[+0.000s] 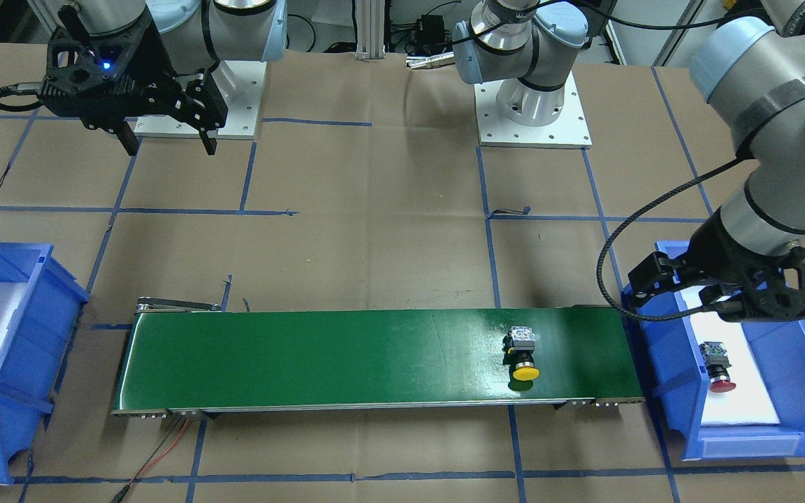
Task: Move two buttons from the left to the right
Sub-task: 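Return the left gripper to the bin and grasp the red-capped button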
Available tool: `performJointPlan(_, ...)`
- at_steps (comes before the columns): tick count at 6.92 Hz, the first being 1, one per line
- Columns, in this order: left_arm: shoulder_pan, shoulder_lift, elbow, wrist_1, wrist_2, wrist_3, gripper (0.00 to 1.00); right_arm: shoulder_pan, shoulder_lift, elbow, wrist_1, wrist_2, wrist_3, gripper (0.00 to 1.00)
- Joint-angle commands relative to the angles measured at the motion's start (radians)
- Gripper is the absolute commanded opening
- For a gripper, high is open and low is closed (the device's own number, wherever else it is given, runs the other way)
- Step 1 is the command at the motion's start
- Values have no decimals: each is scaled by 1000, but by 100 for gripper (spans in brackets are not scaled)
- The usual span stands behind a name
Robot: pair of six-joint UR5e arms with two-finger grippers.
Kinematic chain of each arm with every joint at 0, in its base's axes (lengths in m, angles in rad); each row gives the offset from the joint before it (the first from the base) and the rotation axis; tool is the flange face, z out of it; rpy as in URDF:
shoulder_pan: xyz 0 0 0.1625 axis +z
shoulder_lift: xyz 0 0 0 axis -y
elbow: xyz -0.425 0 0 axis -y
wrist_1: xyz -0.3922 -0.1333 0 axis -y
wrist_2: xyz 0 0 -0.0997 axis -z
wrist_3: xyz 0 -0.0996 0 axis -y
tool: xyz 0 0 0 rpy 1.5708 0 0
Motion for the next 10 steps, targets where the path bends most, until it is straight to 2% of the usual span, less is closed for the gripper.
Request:
performJointPlan(1, 138, -15, -10, 1, 3, 164, 100, 0, 0, 0, -1, 0, -1, 100)
performJointPlan(3, 235, -49, -6, 18, 3, 244, 100, 0, 0, 0, -1, 0, -1, 100)
performJointPlan(5, 240, -84, -21, 71, 1, 254, 100, 0, 0, 0, 1, 0, -1, 100)
performJointPlan(6, 240, -124, -26, 143, -2, 252, 100, 0, 0, 0, 1, 0, -2, 100)
performJointPlan(8, 236, -202, 2, 176, -7, 251, 100, 0, 0, 0, 1, 0, -2, 100)
performJointPlan(10, 232, -240, -29, 248, -8, 251, 100, 0, 0, 0, 1, 0, -2, 100)
